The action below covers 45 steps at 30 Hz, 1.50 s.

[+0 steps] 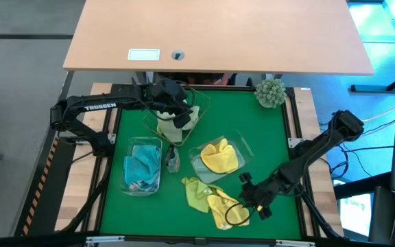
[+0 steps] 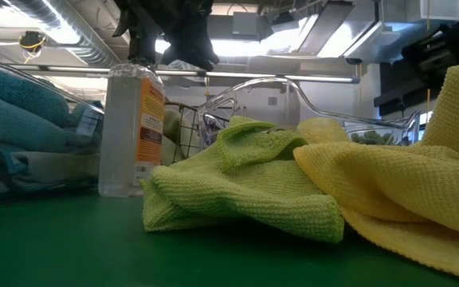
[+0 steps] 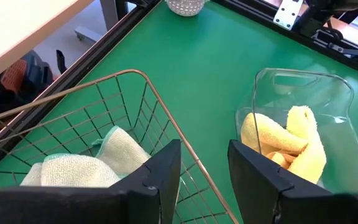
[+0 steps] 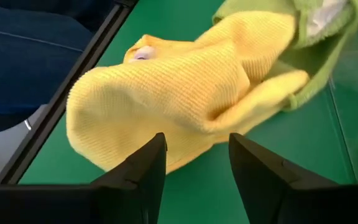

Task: Sort microfiber towel by color & place in baskets
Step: Put the yellow microfiber towel into the right transparent bin

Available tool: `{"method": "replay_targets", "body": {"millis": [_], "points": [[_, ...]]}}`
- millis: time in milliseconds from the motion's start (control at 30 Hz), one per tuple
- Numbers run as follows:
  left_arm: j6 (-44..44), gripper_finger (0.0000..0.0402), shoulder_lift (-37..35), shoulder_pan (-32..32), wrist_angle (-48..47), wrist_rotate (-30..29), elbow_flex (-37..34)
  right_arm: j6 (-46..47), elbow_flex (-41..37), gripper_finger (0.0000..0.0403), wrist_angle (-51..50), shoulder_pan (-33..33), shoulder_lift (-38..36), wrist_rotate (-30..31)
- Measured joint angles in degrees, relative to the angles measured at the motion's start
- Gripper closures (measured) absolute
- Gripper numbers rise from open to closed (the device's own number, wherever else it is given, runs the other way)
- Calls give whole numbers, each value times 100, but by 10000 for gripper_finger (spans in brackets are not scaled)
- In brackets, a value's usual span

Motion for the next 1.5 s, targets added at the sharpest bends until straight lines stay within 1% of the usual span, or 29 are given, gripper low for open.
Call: {"method": "replay_targets", "body": {"millis": [133,433,600,667,833,967,1033,1100,1167,1300,1333,1400,1500], "points": [[1,274,0,0,0,0,0,-370,0,230,158,0,81,106],[2,274,0,0,0,0,0,-406,0,230,224,-94,95,105],[3,274,0,-24,0,0,-2,-503,-2,230,338,-125,95,-33],[3,274,0,-35,0,0,-2,-544,-2,230,360,-114,108,-177],[3,274,0,-62,6,1,-4,-593,-2,230,769,-114,387,-358],[3,274,0,-114,11,0,-4,-856,-7,234,954,-114,618,-405],[5,274,0,-143,13,0,-4,-952,-7,246,972,-114,622,-405],[5,274,0,-171,13,0,-4,-994,-7,269,974,-114,620,-403],[5,274,0,-197,13,2,-4,-997,-5,301,965,-114,593,-405],[5,274,0,-248,15,0,-4,-1106,172,383,856,-114,561,-404],[5,274,0,-257,15,0,-4,-1220,253,392,753,-114,561,-403],[5,274,0,-260,34,2,-4,-1461,474,389,469,-114,561,-391],[5,274,0,-260,99,29,-4,-1790,942,394,-379,-114,561,-260]]}}
